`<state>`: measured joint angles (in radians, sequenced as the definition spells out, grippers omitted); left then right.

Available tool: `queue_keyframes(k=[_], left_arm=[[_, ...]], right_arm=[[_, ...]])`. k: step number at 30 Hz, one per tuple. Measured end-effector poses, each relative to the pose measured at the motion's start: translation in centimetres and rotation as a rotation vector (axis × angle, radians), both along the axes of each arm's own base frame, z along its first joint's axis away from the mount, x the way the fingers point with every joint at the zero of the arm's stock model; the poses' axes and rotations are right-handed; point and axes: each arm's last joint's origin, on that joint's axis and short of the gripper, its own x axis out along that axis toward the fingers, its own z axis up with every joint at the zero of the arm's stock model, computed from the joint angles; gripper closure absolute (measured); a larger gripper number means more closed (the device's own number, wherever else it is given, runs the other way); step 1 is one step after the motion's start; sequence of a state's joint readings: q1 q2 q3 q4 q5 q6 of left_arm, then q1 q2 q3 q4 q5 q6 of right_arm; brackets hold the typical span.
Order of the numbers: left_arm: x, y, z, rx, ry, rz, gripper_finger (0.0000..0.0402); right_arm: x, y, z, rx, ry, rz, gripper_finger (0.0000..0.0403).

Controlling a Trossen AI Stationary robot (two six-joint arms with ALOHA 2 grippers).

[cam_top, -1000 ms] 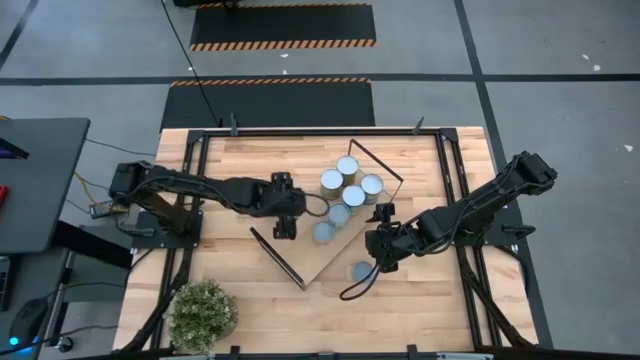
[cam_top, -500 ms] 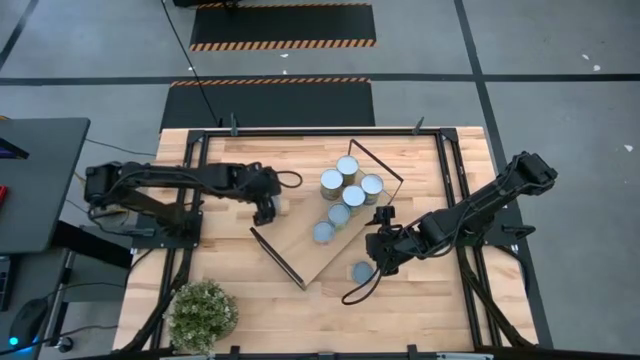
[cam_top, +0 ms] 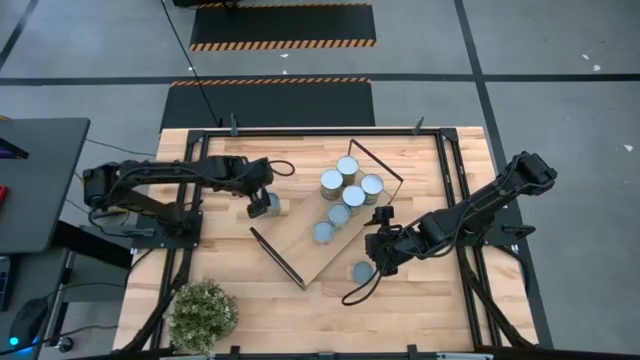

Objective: Pick and place cans onto a shelf
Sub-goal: Put the green fruit can on the shelf aligned with the red fruit can

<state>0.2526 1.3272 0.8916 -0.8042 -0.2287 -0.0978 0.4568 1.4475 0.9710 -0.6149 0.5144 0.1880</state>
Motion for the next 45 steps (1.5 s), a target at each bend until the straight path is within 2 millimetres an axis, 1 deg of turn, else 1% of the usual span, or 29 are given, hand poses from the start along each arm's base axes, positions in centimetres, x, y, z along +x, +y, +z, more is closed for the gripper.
queue_keyframes(k=[11,13,18,19,20,22,27,32,35,39,45], left_arm=[[-1.5,0.8,-0.7,-0.036,0.146,0.015,0.0015],[-1.9,0.8,-1.7,-0.038,0.173,-0.006,0.0015],[-3.6,0.3,-4.8,-0.065,0.262,-0.067,0.0015],[-3.5,0.2,-5.2,-0.075,0.257,-0.083,0.0015],[-3.0,0.1,-5.2,-0.072,0.213,-0.095,0.0015],[-2.2,-0.1,-4.9,-0.049,0.146,-0.122,0.0015],[-1.2,-0.5,-4.7,-0.015,0.06,-0.19,0.0015],[-0.6,-0.4,-5.7,-0.065,0.069,-0.208,0.0015],[0.1,-0.2,-6.8,-0.05,0.089,-0.209,0.0015],[1.4,0.1,-7.9,-0.03,0.05,-0.216,0.0015],[2.0,0.2,-8.4,-0.023,0.024,-0.239,0.0015]], right_arm=[[0.1,0.0,0.0,0.001,-0.007,0.002,0.0021],[0.1,0.0,0.1,0.002,-0.011,0.004,0.0021],[0.1,0.0,0.1,0.001,-0.012,0.006,0.0021],[0.2,0.0,0.1,-0.001,-0.012,0.008,0.0021],[0.2,-0.1,0.1,-0.004,-0.012,0.011,0.0021],[0.4,-0.2,0.2,-0.004,-0.023,0.012,0.0021],[0.7,-0.5,0.3,0.011,-0.033,0.012,0.0021],[0.7,-0.5,0.3,0.008,-0.031,0.018,0.0021],[0.7,-0.5,0.3,0.007,-0.033,0.023,0.0021],[0.8,-0.5,0.3,0.007,-0.034,0.024,0.0021],[0.7,-0.5,0.3,0.007,-0.033,0.024,0.0021]])
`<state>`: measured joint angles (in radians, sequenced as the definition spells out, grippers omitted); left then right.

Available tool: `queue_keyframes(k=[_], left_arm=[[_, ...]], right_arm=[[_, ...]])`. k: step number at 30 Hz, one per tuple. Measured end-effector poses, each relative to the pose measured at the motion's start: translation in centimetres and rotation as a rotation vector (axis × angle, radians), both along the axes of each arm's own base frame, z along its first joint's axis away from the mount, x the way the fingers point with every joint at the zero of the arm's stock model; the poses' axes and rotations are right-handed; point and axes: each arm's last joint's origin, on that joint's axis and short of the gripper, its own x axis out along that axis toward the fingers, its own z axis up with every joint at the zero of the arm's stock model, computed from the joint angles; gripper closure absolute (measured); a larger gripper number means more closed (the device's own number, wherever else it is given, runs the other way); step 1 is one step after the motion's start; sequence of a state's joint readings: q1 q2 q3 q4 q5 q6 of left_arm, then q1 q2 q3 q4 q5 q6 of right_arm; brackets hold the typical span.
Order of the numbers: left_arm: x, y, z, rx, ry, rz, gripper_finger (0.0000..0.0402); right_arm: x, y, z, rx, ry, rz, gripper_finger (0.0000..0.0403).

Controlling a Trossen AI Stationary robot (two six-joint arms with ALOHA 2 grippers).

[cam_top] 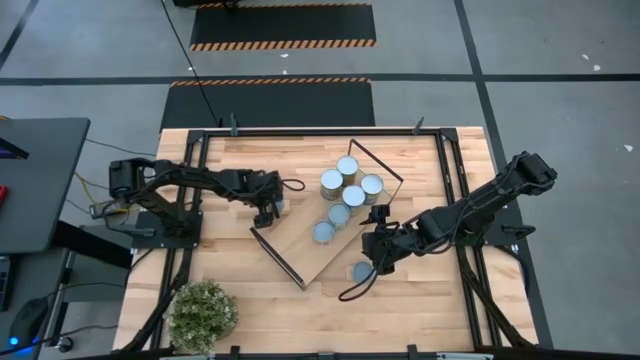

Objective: Pick and place cans onto a shelf
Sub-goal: Put the green fruit can on the shelf aligned with the red fruit can

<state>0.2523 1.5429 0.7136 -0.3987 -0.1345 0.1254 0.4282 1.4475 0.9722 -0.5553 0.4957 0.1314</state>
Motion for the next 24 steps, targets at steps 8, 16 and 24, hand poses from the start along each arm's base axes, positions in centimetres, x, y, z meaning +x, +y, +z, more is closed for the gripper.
queue_keyframes(k=[8,16,24], left_arm=[[0.8,0.1,0.3,0.004,-0.091,-0.007,0.0025],[1.0,0.3,0.4,0.004,-0.119,0.011,0.0118],[2.7,1.4,4.2,-0.008,-0.097,0.032,0.0118]], right_arm=[[0.0,0.0,0.0,0.002,-0.003,-0.001,0.0021],[0.0,0.0,0.0,0.001,-0.003,0.001,0.0021],[-0.3,-0.1,-0.1,-0.009,0.032,-0.009,0.0021]])
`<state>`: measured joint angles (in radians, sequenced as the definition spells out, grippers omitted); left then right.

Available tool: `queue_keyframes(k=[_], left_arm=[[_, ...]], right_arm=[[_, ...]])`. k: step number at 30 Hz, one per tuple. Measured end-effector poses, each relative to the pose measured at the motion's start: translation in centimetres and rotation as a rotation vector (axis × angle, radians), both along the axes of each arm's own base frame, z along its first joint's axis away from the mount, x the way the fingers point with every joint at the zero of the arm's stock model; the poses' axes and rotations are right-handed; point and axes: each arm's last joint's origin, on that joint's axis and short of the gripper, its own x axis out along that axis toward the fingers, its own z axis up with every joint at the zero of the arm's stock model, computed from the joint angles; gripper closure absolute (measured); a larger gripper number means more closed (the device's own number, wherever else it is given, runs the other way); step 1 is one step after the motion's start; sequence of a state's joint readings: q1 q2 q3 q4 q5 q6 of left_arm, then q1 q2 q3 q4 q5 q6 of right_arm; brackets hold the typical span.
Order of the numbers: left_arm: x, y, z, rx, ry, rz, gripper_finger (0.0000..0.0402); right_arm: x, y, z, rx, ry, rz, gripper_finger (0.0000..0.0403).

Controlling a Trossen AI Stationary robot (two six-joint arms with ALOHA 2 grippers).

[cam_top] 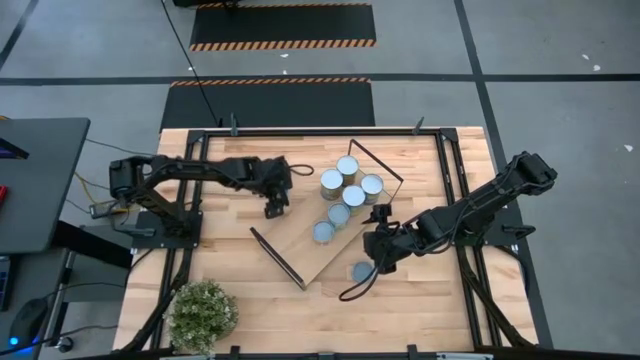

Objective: Pick and place cans onto a shelf
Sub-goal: Put the green fruit can on the shelf aligned with the red fruit can

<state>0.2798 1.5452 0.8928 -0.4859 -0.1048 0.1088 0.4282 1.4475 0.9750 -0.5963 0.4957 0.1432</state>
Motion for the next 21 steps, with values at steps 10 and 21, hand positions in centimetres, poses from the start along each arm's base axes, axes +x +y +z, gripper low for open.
queue_keyframes(k=[10,21], left_arm=[[3.2,-2.2,4.5,-0.066,-0.126,-0.108,0.011],[6.5,-5.4,1.6,-0.148,-0.189,-0.248,0.011]], right_arm=[[-1.0,-0.5,1.0,-0.006,0.023,-0.067,0.0021],[-0.9,-0.5,1.2,-0.005,0.009,-0.062,0.0021]])
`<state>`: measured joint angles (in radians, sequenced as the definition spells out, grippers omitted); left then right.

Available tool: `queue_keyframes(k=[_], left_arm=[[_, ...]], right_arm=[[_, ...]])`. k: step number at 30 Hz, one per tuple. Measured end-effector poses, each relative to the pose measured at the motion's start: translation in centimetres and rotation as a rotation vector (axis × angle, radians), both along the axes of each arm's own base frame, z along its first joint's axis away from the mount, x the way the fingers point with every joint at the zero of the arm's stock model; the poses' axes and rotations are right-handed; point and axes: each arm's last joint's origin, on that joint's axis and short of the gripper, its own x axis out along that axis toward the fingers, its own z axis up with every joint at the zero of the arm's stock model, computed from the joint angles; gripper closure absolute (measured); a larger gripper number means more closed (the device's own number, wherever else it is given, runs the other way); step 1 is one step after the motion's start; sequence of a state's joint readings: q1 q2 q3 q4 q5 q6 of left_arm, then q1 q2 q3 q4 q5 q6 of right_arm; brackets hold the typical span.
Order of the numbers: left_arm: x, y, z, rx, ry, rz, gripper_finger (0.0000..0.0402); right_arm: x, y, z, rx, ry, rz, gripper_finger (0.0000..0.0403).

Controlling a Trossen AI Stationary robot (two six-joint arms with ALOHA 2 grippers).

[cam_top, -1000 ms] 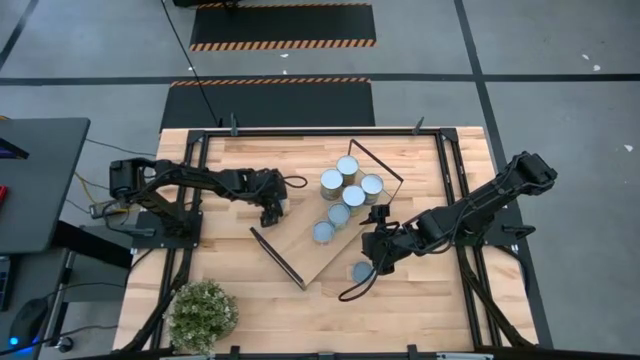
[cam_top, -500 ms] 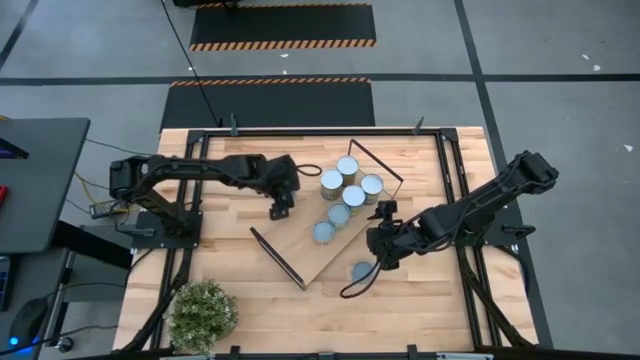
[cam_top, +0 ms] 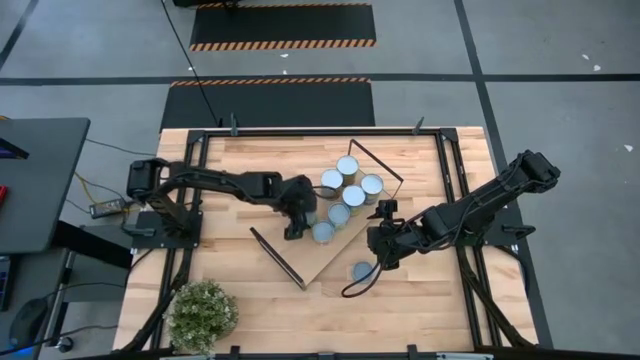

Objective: Pick and place cans onto a shelf
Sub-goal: Put the green fruit can on the shelf aligned with the red fruit can

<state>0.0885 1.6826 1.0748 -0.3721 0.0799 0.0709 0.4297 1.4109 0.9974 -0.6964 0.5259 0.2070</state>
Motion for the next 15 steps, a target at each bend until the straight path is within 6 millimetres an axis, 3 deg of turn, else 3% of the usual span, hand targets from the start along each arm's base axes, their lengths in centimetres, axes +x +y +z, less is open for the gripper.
queue_keyframes(k=[15], left_arm=[[0.66,-0.91,-1.1,0.069,0.004,-0.072,0.0087]], right_arm=[[0.06,0.03,0.06,0.001,-0.006,0.003,0.0021]])
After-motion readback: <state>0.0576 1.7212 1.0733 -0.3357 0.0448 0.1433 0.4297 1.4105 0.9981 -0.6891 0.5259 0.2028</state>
